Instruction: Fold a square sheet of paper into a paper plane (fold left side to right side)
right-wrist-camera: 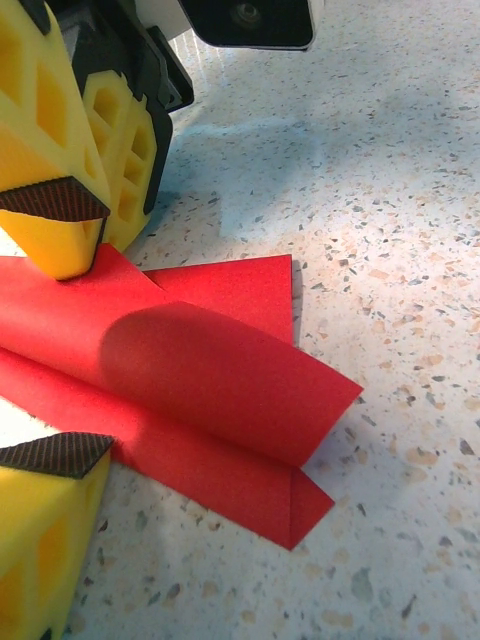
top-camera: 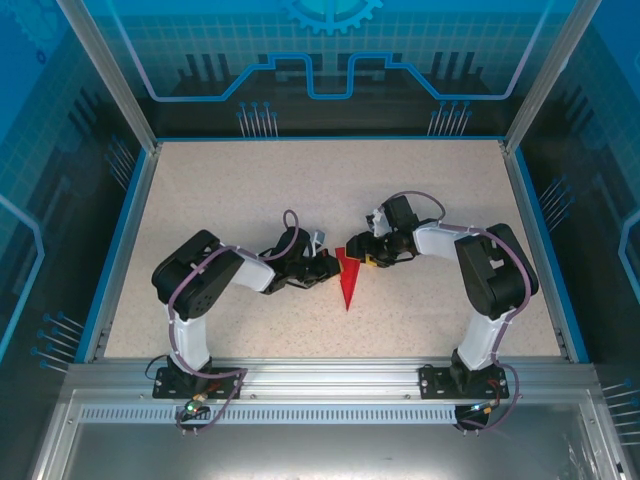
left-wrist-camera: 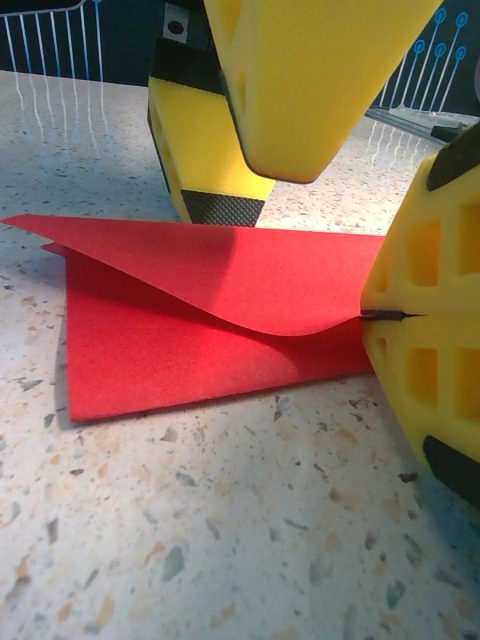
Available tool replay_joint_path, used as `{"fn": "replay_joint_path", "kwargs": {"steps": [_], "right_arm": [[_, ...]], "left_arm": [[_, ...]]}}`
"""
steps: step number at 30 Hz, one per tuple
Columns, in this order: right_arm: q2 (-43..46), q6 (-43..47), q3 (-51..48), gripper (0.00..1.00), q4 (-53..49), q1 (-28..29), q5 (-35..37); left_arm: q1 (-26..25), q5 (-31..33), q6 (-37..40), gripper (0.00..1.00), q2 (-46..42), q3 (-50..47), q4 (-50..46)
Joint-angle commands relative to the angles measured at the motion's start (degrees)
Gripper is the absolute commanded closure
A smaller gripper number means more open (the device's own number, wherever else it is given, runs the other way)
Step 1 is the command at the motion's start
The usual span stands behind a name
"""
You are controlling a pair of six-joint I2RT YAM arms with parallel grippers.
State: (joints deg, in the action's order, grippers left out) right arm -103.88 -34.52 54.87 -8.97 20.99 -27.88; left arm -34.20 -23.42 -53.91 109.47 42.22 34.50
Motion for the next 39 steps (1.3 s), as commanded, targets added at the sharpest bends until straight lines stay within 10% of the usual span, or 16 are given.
{"fn": "replay_joint_path", "kwargs": {"steps": [1,39], "right_arm": [[0.3,-0.1,1.2,0.39,-0.1,0.6,-0.9],[-2.1,-0.8,2.1,0.38,-1.1,1.7,0.9]], "left_arm": [[0.7,0.0,1.1,1.0,1.3,1.4,-1.0],[0.7,-0.7,1.7,1.0,1.1,1.9,-0.7]]}}
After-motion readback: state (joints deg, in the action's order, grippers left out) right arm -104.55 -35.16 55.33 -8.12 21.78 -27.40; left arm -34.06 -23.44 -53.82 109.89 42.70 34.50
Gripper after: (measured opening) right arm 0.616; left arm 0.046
